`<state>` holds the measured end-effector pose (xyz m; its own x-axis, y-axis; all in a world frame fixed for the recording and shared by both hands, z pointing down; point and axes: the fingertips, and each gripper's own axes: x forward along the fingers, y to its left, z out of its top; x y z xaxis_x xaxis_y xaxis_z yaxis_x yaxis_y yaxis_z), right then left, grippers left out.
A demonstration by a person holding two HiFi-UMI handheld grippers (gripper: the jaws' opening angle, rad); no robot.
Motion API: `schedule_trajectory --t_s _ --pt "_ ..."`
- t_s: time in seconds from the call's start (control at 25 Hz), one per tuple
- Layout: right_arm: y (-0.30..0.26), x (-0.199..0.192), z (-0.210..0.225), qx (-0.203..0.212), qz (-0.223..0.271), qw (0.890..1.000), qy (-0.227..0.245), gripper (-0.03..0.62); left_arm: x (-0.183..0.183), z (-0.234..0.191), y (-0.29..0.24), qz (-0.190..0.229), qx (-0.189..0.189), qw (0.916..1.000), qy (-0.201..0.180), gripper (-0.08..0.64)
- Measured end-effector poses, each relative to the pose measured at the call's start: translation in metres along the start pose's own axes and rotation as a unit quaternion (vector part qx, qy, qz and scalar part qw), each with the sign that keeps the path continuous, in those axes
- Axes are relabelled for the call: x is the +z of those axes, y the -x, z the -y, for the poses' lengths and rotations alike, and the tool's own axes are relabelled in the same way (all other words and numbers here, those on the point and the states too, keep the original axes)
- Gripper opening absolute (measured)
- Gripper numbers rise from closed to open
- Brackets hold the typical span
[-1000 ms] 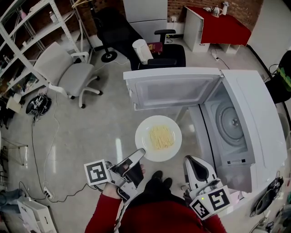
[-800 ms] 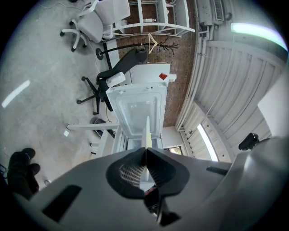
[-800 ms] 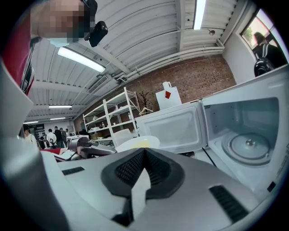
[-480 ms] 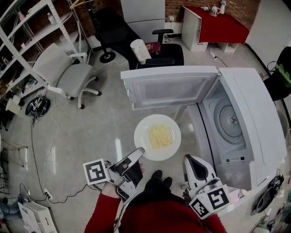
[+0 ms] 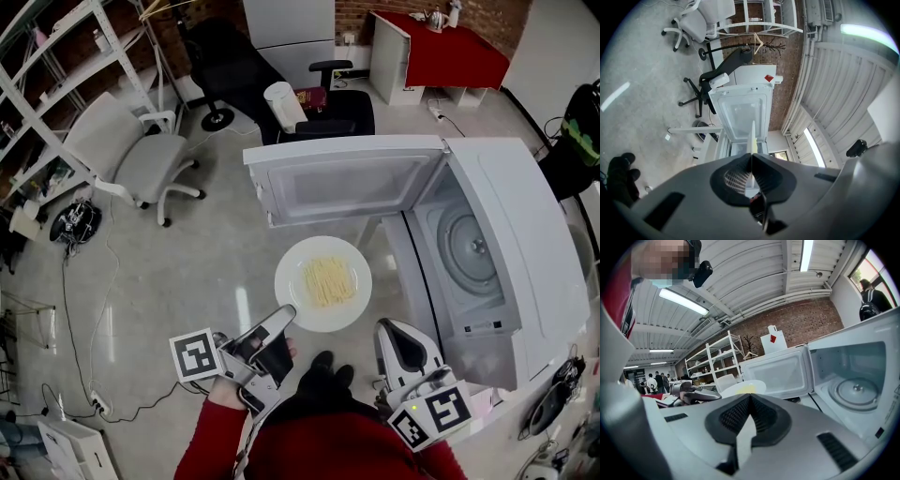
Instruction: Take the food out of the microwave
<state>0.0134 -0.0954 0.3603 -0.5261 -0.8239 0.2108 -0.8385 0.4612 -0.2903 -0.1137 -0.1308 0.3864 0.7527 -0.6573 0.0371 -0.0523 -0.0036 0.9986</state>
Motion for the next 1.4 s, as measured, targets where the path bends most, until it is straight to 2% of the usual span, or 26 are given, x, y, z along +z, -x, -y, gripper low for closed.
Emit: schedule_trajectory --t_s 0.36,0.64,1.4 --pt "0.001 0.0 0.0 -0.002 -0.001 1.0 0.001 0.009 0.0 0.0 -0.003 -0.006 0.0 1.0 0.003 0.017" --pt "-0.004 0.002 -0.008 0.001 -0.012 0.999 0.039 0.009 0.003 0.001 -0.006 -0.01 0.0 0.9999 0.004 0.018" --pt "-0.013 0.0 -0.007 0.002 -0.021 0.999 0.047 0.009 0.01 0.0 -0.007 -0.004 -0.002 0.9999 0.009 0.017"
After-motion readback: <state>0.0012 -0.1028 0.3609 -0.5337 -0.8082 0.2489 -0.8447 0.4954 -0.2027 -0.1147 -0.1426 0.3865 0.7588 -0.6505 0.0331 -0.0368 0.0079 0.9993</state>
